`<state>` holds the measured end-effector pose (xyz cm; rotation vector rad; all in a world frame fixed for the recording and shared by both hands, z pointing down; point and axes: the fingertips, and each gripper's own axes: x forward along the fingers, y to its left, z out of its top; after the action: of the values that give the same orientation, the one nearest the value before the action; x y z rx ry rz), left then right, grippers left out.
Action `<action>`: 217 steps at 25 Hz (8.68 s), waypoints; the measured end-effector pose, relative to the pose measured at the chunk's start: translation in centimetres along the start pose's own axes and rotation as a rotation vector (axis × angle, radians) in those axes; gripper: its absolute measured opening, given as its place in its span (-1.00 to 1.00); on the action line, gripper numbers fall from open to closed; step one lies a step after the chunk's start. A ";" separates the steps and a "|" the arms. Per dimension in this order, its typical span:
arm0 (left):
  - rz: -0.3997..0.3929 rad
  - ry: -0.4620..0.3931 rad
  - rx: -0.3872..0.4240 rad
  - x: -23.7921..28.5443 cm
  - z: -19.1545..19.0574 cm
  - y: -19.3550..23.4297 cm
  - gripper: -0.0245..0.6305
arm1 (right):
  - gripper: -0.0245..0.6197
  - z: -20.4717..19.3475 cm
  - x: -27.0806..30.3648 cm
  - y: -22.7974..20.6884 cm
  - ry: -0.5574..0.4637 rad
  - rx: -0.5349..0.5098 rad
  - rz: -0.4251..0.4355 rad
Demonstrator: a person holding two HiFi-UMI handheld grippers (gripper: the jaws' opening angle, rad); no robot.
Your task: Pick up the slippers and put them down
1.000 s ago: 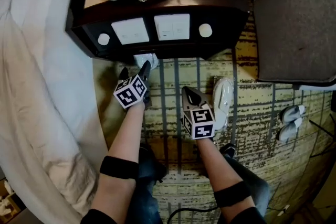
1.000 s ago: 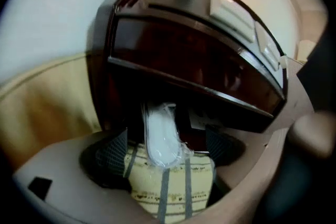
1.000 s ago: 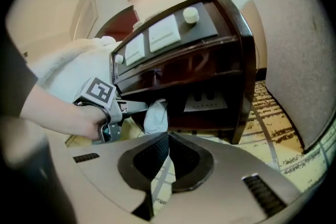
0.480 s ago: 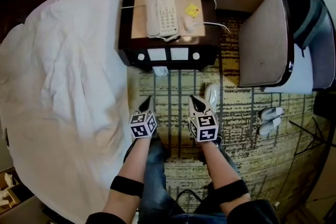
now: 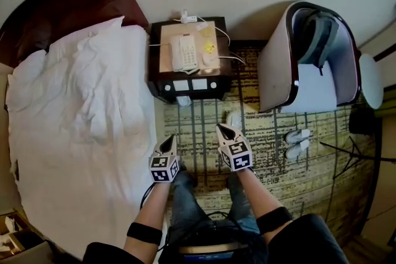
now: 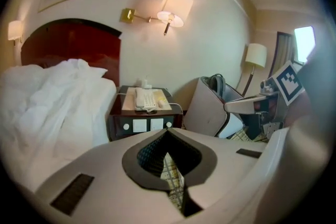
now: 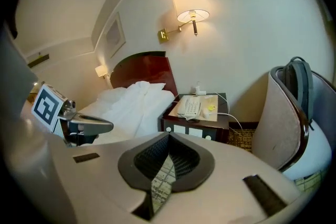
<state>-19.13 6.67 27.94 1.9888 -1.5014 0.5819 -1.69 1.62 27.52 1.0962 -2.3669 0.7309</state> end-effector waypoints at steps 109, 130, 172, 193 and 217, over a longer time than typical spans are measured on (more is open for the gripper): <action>-0.558 0.353 0.352 52.5 -49.9 -18.4 -0.93 | -0.08 -69.9 29.0 -30.0 0.266 0.759 -0.076; -0.491 0.342 0.284 51.5 -50.4 -13.9 -0.93 | -0.62 -64.1 28.5 -28.2 0.075 0.686 0.085; -0.085 -0.061 0.020 50.4 -34.0 12.2 -0.93 | -0.60 -33.9 51.8 -24.3 -0.087 0.557 0.055; -0.040 -0.083 -0.006 49.8 -34.0 14.4 -0.93 | -0.20 -32.5 51.1 -29.8 -0.149 0.377 -0.383; -0.068 -0.016 0.069 7.5 -3.9 2.5 -0.93 | -0.92 -2.4 6.6 -9.0 -0.058 0.060 -0.095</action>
<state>-19.44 3.44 36.15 2.0929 -1.4350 0.5976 1.90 -5.54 35.65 1.2617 -2.3355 0.7509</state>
